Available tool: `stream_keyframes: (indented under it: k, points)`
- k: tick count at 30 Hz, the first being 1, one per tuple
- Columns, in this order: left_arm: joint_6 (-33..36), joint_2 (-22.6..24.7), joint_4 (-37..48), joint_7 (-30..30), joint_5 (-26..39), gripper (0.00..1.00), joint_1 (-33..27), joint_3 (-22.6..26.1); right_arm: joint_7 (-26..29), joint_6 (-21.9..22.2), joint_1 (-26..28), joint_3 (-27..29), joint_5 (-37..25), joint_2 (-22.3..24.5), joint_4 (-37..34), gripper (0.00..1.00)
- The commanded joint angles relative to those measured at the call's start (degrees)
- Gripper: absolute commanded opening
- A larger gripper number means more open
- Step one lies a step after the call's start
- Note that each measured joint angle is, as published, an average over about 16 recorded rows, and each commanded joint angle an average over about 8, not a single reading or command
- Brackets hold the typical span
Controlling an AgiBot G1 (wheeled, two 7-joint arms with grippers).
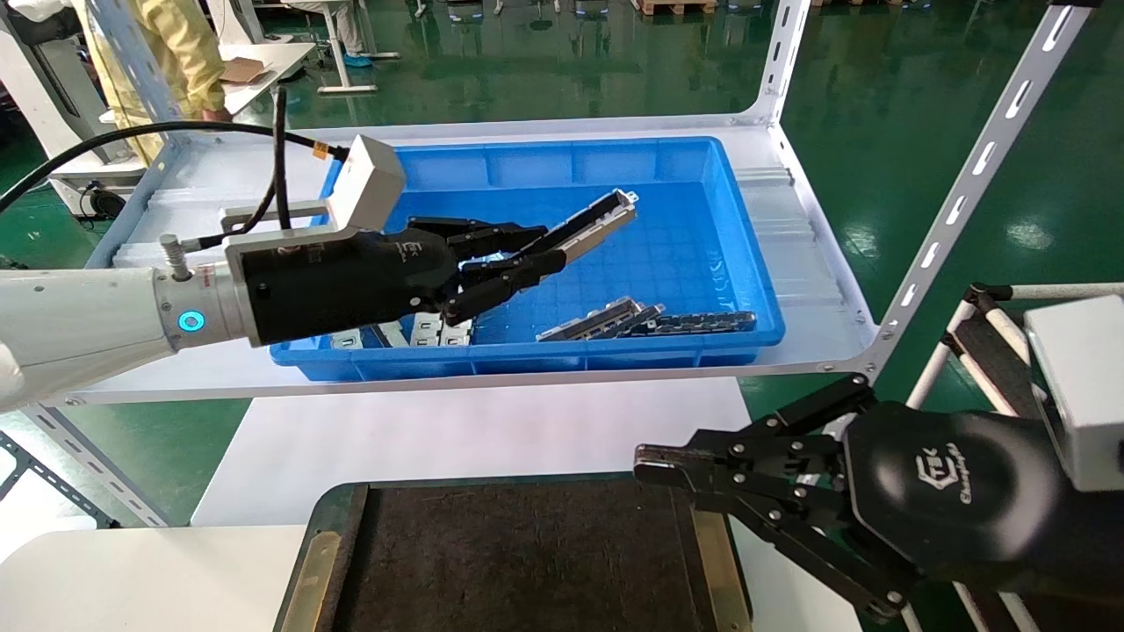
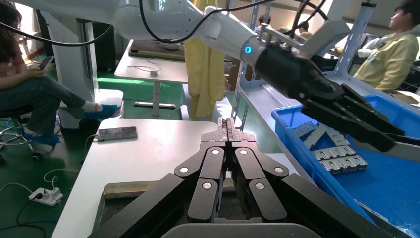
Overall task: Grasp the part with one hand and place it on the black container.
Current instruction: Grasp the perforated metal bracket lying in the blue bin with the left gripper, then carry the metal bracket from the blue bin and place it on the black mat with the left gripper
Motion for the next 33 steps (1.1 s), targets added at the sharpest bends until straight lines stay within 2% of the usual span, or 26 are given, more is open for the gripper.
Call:
stream_keyframes:
  k: [1,11,17,25,33]
  points:
    - [2.76,-1.32,-1.03,-0.52,-0.52,0.00,0.61,-0.18,0.00,0.00,0.00,0.00,0.00,0.00,0.00,0.00]
    - [8.55,-7.59,-18.23,-7.75,-4.20,0.00,11.14,-0.64,-0.01,0.01,0.01,-0.02,0.02,0.01,0.00,0.00]
    - [6.03,-10.57,-28.77,-12.13,-5.55,0.00,20.25,-0.32,-0.02,0.01,0.01,-0.03,0.02,0.01,0.00,0.00]
    - [-5.98,-13.43,-40.23,-17.22,-3.85,0.00,32.28,0.64,-0.02,0.02,0.01,-0.05,0.03,0.02,0.00,0.00]
    - [-25.98,-12.71,-48.69,-21.89,-0.31,0.00,43.49,1.12,-0.03,0.03,0.01,-0.06,0.04,0.02,0.00,0.00]
